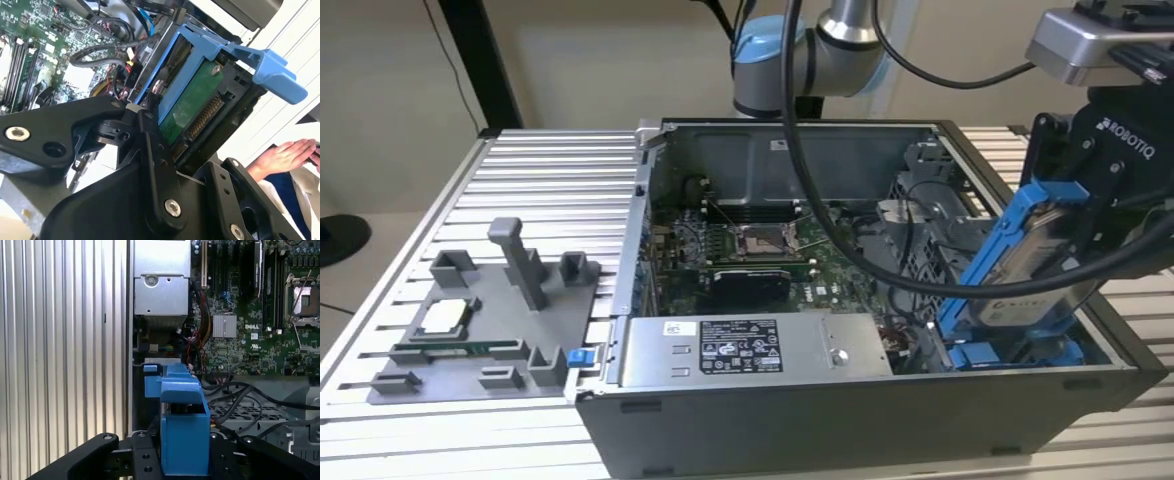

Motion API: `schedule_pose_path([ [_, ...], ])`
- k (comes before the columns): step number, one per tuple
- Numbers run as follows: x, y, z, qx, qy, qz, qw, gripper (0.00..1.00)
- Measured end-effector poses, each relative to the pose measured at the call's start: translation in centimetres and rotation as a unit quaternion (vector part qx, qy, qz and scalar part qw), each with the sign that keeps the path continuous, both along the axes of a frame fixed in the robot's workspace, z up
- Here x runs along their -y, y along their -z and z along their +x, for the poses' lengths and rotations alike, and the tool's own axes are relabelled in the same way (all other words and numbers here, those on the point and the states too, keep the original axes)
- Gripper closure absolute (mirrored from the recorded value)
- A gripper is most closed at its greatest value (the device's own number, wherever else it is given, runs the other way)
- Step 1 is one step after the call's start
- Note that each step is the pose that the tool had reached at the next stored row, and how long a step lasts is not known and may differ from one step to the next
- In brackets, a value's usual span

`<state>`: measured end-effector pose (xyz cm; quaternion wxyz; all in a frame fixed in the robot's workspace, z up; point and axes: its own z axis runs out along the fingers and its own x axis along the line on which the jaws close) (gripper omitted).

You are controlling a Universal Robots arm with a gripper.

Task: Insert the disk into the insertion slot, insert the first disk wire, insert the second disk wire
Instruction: 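Insert the disk into the insertion slot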

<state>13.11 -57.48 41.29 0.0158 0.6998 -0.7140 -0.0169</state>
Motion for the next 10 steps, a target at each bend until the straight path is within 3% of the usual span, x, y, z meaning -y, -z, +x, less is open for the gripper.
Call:
schedule_pose_path([
  [10,-0.15,0.76,0.13,0.0000,0.000,0.0003,1.0000,1.00],
])
